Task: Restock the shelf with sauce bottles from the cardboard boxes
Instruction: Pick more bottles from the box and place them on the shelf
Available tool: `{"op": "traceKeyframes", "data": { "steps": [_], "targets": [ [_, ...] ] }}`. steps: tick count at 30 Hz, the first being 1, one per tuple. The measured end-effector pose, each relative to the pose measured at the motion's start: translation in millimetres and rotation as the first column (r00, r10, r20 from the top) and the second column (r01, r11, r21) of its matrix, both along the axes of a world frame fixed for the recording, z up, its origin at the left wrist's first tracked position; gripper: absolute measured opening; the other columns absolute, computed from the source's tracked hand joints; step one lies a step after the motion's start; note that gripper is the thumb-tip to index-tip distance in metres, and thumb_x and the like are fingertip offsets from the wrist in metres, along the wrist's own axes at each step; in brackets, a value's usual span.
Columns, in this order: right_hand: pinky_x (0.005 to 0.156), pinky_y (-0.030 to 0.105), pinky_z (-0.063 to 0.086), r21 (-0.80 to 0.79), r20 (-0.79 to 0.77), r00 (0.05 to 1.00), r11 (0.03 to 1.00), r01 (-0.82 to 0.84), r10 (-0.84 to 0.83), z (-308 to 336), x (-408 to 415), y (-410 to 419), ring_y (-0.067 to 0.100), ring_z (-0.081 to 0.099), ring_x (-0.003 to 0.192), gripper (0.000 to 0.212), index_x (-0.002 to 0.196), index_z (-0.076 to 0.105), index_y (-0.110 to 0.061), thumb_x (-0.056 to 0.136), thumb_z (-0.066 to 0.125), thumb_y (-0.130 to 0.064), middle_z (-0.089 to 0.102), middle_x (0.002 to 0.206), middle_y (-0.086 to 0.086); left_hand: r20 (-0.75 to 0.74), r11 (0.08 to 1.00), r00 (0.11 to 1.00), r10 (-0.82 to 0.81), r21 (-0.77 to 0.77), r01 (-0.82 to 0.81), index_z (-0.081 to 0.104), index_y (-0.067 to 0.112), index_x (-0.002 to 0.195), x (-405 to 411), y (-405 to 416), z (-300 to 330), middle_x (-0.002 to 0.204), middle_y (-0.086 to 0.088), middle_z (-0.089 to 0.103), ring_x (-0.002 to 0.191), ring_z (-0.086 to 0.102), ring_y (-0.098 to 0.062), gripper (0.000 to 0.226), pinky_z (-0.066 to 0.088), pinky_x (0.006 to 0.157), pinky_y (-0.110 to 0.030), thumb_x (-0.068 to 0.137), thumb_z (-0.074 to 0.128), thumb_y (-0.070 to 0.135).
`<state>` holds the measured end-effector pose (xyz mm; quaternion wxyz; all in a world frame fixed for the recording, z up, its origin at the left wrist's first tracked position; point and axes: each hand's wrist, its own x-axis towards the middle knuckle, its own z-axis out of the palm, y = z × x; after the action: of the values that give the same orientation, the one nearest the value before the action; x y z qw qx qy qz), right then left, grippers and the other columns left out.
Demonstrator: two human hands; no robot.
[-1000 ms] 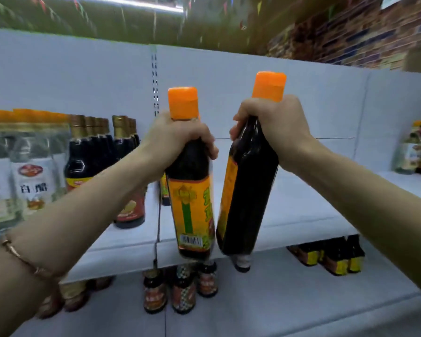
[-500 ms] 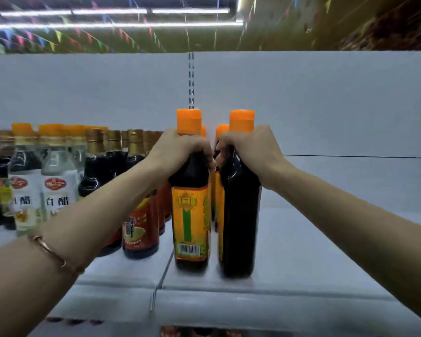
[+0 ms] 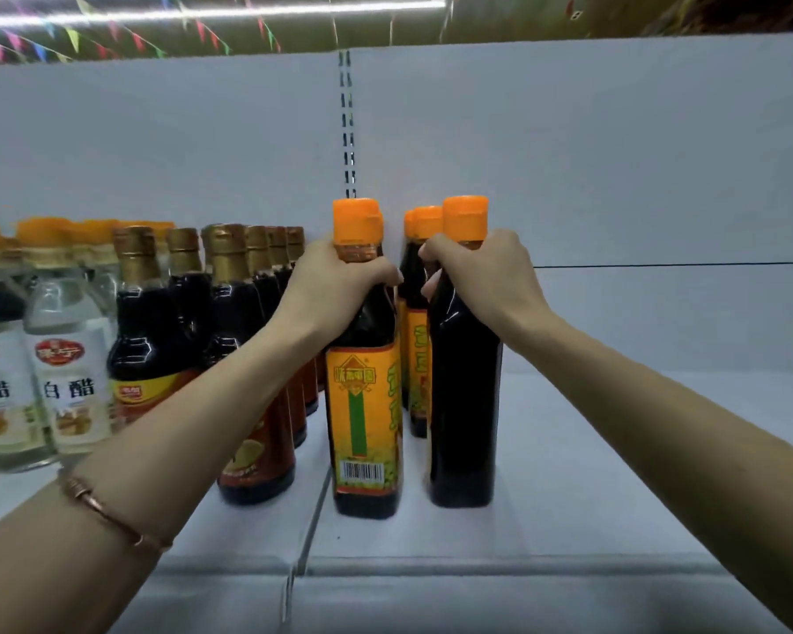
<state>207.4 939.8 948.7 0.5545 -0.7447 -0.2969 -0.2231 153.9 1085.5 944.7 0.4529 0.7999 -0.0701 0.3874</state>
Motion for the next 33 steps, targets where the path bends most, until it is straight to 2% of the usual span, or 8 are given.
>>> {"op": "traceKeyframes", "data": {
  "steps": [3,6,8,12,17,22,26,33],
  "targets": [
    [0.069,0.041,0.054,0.038,-0.026,0.995,0.995,-0.091,0.092,-13.1,-6.1,-4.2,0.016,0.062,0.065,0.022,0.084,0.062,0.0,0.088,0.058,-0.021,0.069,0.073,0.005,0.058,1.0,0.998,0.012,0.028,-0.014,0.053,-0.002,0.081,1.2,1.1,-1.6,0.078,-0.024,0.059,0.073,0.062,-0.036,0.036,0.05,0.071,-0.046,0.078,0.07,0.029],
    [0.076,0.031,0.055,0.076,-0.07,0.98,0.981,-0.179,0.184,-25.5,-9.1,-12.5,0.015,0.067,0.083,0.018,0.103,0.061,-0.01,0.092,0.061,-0.024,0.069,0.091,0.006,0.15,0.996,0.987,0.058,0.063,-0.068,0.053,0.004,0.084,-3.2,-2.4,-7.2,0.076,-0.011,0.059,0.068,0.06,-0.017,0.034,0.046,0.064,-0.017,0.089,0.065,0.035],
    [0.085,0.037,0.055,0.056,-0.066,0.989,0.99,-0.129,0.132,-28.5,-11.5,-14.2,0.017,0.067,0.093,0.025,0.107,0.06,-0.016,0.091,0.063,-0.035,0.069,0.099,0.003,0.161,0.996,0.984,0.071,0.04,-0.078,0.058,0.01,0.091,-9.9,-3.6,-13.7,0.081,0.001,0.062,0.073,0.059,-0.007,0.033,0.044,0.067,-0.011,0.088,0.064,0.042],
    [0.088,0.043,0.048,-0.098,0.026,0.98,0.975,0.198,-0.196,-29.8,-22.9,-11.5,0.021,0.059,0.099,0.038,0.113,0.047,-0.02,0.095,0.046,-0.053,0.06,0.107,0.001,0.095,0.998,0.995,0.019,0.058,-0.025,0.069,0.024,0.097,-20.9,6.0,-16.9,0.088,0.012,0.07,0.085,0.066,-0.001,0.025,0.052,0.081,-0.026,0.085,0.067,0.046],
    [0.088,0.04,0.047,-0.162,-0.061,0.996,0.986,0.049,-0.059,-21.5,-29.6,-17.3,0.023,0.056,0.105,0.023,0.112,0.043,-0.019,0.101,0.038,-0.039,0.055,0.114,0.008,-0.074,0.982,0.981,-0.18,-0.073,0.175,0.038,0.024,0.119,-21.8,18.4,-11.5,0.105,0.005,0.069,0.093,0.067,-0.004,0.044,0.051,0.089,-0.029,0.087,0.065,0.04],
    [0.087,0.036,0.053,-0.173,-0.062,0.997,0.984,0.039,-0.05,-31.2,-23.0,-23.7,0.013,0.062,0.102,0.049,0.125,0.045,-0.021,0.093,0.051,-0.057,0.062,0.113,-0.002,-0.066,0.986,0.985,-0.157,-0.07,0.152,0.047,0.028,0.124,-13.4,19.6,-23.1,0.121,-0.002,0.06,0.108,0.06,-0.016,0.037,0.046,0.098,-0.038,0.093,0.052,0.048],
    [0.086,0.034,0.05,-0.155,-0.074,0.997,0.988,0.024,-0.036,-35.8,-21.6,-14.0,0.013,0.06,0.104,0.054,0.126,0.038,-0.019,0.091,0.051,-0.058,0.058,0.114,-0.004,-0.073,0.994,0.991,-0.109,-0.027,0.108,0.05,0.038,0.13,-9.4,18.1,-32.0,0.125,-0.005,0.056,0.111,0.057,-0.021,0.054,0.046,0.098,-0.048,0.087,0.038,0.069],
    [0.084,0.033,0.05,-0.279,-0.126,0.991,0.958,-0.071,0.036,-22.7,-21.4,1.2,0.018,0.058,0.101,0.027,0.108,0.045,-0.016,0.103,0.037,-0.041,0.054,0.11,0.006,-0.086,0.994,0.995,-0.041,0.101,0.05,0.049,0.027,0.133,-10.3,26.0,-35.8,0.122,-0.007,0.055,0.11,0.057,-0.021,0.05,0.049,0.095,-0.044,0.095,0.039,0.057]
  ]
}}
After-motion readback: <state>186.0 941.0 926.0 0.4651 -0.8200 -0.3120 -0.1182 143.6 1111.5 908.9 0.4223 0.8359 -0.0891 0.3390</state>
